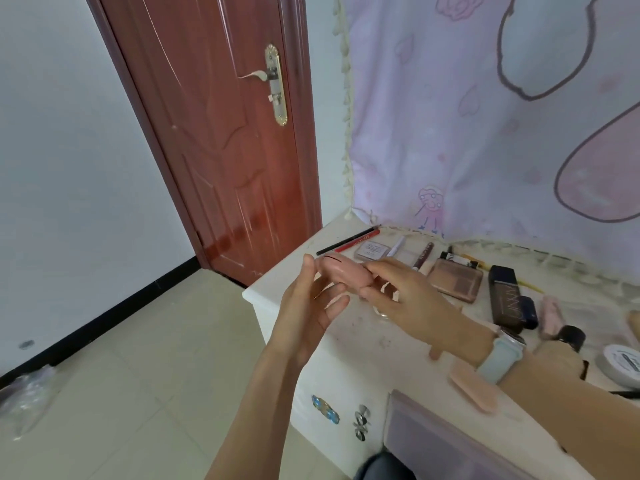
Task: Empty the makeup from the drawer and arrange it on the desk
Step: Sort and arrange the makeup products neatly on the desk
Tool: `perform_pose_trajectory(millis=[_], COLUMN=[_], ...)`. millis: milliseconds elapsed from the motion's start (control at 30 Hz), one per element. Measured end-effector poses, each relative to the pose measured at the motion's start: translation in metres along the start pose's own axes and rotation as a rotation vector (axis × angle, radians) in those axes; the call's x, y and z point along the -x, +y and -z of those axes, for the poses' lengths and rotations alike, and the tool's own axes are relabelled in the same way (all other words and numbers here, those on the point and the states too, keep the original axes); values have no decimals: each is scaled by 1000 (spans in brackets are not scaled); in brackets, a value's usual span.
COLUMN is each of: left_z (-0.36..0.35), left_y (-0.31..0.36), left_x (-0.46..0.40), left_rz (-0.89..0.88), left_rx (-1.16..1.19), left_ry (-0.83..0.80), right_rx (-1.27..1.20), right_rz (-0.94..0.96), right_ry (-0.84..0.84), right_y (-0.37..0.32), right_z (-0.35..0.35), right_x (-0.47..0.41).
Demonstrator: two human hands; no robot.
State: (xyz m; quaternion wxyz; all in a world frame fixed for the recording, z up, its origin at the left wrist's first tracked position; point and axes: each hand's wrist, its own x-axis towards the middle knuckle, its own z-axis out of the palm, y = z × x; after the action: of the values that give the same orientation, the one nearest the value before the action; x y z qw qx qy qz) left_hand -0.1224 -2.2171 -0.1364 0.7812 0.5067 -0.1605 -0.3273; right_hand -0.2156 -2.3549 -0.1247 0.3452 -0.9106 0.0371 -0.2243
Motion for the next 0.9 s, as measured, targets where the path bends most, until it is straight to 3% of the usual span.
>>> perform_pose_trajectory(millis=[67, 133, 267, 367, 700, 900], left_z=[-11, -22, -43, -60, -115, -125], left_y=[-1, -2, -2, -6, -22, -28], left_x=[2, 0, -7, -12, -29, -29], left_rz=[-63, -70, 0, 46, 26, 138], left_rx=[-166, -215, -92, -5, 17, 90], left_ry=[-87, -63, -39, -37, -210, -121], right_rx=[-3, -26, -6, 62, 390, 453], right_rz=[-9, 3, 38, 7, -18, -18], right_ry=[49, 68, 17, 91, 122, 83], right_y=[-4, -7, 3, 8, 20, 26], right_z=[6, 13, 25, 37, 91, 100], right_x=[1, 3, 6, 10, 28, 36])
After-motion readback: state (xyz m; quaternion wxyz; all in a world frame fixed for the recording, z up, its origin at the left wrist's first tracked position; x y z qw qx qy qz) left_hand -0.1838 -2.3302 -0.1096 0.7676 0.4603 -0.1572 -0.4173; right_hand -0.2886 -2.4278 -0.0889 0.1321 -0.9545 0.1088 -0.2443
